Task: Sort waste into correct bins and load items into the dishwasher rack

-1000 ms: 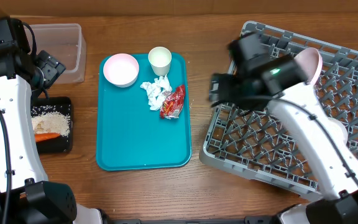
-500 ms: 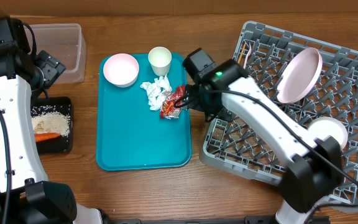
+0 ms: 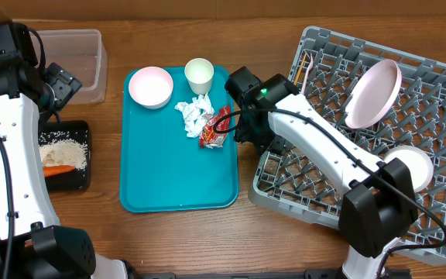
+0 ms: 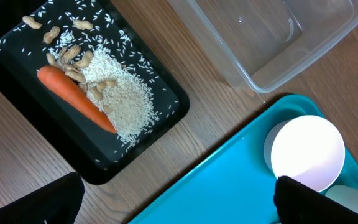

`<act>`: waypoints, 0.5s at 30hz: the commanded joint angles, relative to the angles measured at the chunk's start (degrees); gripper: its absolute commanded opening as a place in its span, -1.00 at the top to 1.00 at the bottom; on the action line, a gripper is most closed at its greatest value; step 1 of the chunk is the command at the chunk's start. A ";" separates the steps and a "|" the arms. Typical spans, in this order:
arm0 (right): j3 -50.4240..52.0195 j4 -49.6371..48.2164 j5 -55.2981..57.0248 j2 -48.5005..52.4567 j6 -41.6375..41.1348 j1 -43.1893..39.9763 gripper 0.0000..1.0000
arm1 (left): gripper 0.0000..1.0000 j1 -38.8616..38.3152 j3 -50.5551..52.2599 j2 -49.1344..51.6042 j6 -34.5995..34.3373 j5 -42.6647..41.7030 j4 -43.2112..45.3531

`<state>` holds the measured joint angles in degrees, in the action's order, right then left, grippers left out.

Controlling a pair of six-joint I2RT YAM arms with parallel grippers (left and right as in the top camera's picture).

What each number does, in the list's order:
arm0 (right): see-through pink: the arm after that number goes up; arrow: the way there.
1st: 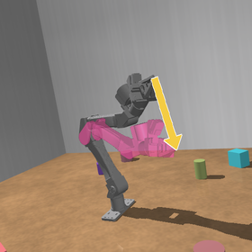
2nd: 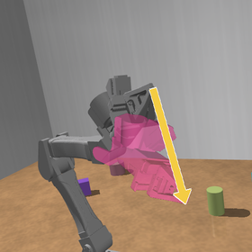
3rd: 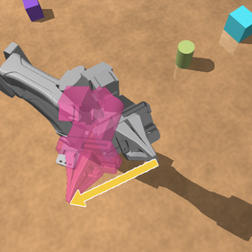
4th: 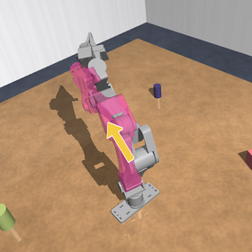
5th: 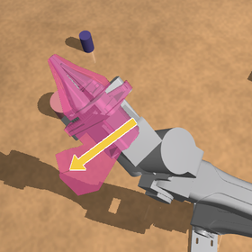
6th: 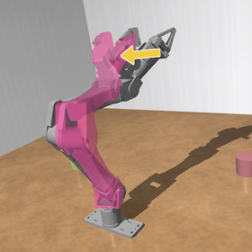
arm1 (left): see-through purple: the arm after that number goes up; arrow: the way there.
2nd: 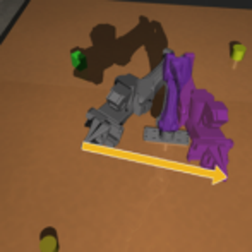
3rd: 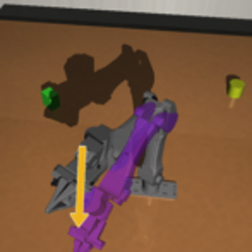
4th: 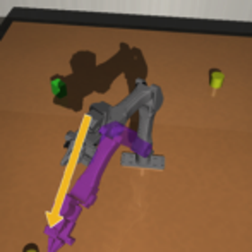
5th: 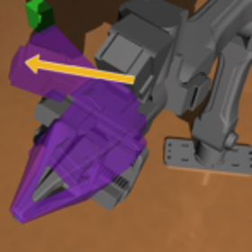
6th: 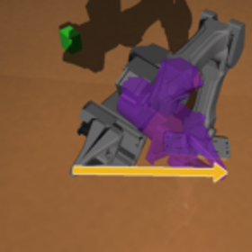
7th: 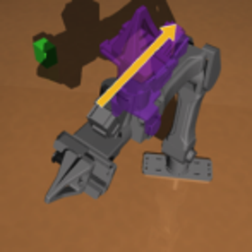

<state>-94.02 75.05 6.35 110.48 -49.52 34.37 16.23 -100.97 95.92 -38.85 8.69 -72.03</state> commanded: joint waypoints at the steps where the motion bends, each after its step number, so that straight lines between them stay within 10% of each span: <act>1: 1.16 -0.35 0.96 0.94 -1.57 0.81 -0.47 | -1.00 -0.17 0.22 0.20 0.26 0.72 0.07; 15: 3.76 -1.25 3.08 0.94 3.54 0.98 0.02 | -1.00 -0.17 0.22 0.20 0.26 0.72 0.07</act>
<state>-90.54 73.84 7.75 111.20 -49.04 35.03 16.23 -100.97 95.92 -38.85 8.69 -72.03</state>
